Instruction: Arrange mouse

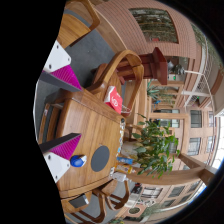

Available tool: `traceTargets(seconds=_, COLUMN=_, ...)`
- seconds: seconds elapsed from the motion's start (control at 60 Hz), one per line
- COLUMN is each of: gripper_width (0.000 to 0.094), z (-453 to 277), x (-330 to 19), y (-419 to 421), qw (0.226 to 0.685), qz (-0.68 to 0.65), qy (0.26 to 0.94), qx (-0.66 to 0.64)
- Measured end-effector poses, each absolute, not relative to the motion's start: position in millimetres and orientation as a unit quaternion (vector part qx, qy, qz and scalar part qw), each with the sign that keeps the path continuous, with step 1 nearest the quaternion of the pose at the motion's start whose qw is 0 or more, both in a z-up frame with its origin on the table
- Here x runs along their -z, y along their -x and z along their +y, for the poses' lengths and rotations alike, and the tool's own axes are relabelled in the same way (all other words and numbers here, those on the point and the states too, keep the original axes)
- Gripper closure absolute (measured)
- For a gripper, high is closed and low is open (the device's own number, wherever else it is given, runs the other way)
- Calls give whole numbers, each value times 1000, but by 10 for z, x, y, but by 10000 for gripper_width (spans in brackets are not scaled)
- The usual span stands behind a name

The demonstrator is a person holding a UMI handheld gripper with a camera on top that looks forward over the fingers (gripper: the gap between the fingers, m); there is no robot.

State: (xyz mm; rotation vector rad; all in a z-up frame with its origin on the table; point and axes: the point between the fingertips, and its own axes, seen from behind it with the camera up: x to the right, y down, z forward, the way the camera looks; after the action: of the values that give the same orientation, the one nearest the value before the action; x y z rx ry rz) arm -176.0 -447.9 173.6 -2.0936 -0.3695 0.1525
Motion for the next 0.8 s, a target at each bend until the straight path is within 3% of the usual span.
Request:
traceTargets(seconds=0.083, gripper_width=82, z=-4511, x=-1567, y=1571, qw=463, qz=-142, qy=874, qx=-41)
traceTargets(seconds=0.1, gripper_width=84, z=-4374, x=-1342, y=1472, qw=459, qz=-140, qy=877, qx=-38)
traceTargets(seconds=0.2, gripper_width=82, z=-4201, x=-838, y=1087, qw=431, qz=-122, qy=894, qx=-21)
traceTargets(seconds=0.35, gripper_width=82, z=-4000, x=-292, y=386, qw=402, qz=-82, qy=912, qx=15)
traceTargets(seconds=0.7, gripper_width=84, z=-2832, x=-47, y=-456, qw=447, qz=-30, qy=894, qx=28)
traceTargets(seconds=0.8, gripper_width=94, z=-2603, x=105, y=-491, qw=437, qz=-34, qy=898, qx=27)
